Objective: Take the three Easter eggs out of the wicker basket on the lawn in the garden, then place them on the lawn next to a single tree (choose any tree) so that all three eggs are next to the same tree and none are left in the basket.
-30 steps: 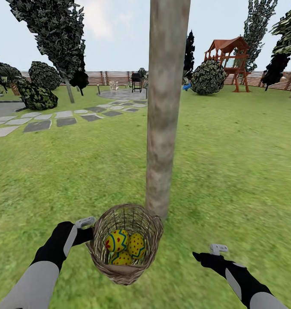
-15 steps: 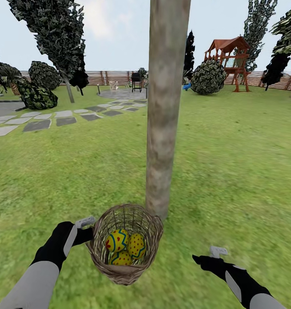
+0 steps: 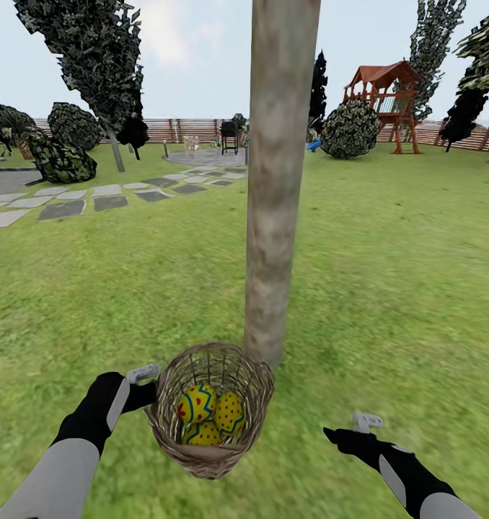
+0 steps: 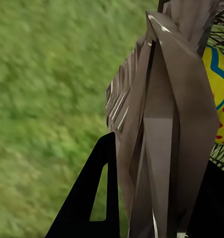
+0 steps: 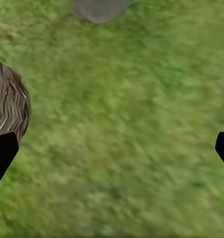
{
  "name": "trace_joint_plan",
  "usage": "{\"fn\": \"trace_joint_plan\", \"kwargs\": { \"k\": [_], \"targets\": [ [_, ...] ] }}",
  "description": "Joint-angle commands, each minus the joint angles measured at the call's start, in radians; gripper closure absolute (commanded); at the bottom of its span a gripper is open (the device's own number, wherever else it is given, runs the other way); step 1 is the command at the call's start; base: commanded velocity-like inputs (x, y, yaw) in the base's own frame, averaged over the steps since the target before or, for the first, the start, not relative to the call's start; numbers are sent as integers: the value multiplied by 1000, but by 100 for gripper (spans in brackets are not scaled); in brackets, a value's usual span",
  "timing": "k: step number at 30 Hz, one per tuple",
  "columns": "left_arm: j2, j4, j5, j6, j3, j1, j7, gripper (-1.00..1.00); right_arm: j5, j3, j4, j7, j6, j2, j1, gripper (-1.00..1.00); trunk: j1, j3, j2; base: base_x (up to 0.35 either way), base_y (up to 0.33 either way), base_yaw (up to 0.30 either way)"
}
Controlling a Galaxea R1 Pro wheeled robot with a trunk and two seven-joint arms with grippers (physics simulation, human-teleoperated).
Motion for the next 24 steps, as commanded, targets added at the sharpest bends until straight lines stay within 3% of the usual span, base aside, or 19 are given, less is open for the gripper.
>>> {"fn": "trace_joint_plan", "kwargs": {
  "k": [1,24],
  "targets": [
    [0,-1,14,5,2,-1,0,100,-5,-7,-2,6,9,0,0,-100,4,-4,-8,0,0,0],
    [0,-1,14,10,2,-1,0,100,-4,-7,1,4,14,-2,0,-100,92,-76,-169,0,0,0]
  ]
}}
